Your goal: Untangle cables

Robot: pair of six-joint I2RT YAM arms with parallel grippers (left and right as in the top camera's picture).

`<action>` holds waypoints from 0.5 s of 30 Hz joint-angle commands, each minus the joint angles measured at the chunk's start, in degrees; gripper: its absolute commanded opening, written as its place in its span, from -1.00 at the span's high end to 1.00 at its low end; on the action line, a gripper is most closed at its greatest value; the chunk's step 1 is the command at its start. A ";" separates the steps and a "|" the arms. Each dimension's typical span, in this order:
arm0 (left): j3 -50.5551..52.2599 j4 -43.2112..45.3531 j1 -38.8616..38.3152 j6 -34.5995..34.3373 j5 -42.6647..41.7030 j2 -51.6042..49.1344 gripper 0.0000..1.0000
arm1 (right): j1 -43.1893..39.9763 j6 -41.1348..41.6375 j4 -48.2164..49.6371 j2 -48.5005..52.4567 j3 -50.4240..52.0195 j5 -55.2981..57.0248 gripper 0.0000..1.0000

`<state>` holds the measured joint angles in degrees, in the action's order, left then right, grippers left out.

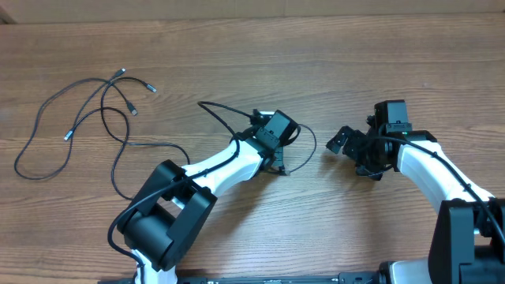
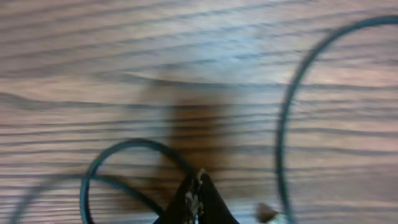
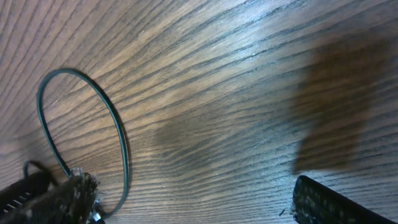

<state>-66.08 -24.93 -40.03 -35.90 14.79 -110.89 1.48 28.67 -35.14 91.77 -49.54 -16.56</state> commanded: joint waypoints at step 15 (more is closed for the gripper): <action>1.25 -0.74 1.01 3.34 -0.72 2.12 0.29 | -0.11 -0.02 0.31 -0.24 -0.35 -0.15 -0.99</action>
<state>-65.30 -25.12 -39.18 -34.98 17.08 -110.78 1.48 28.69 -35.11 91.77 -49.54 -16.53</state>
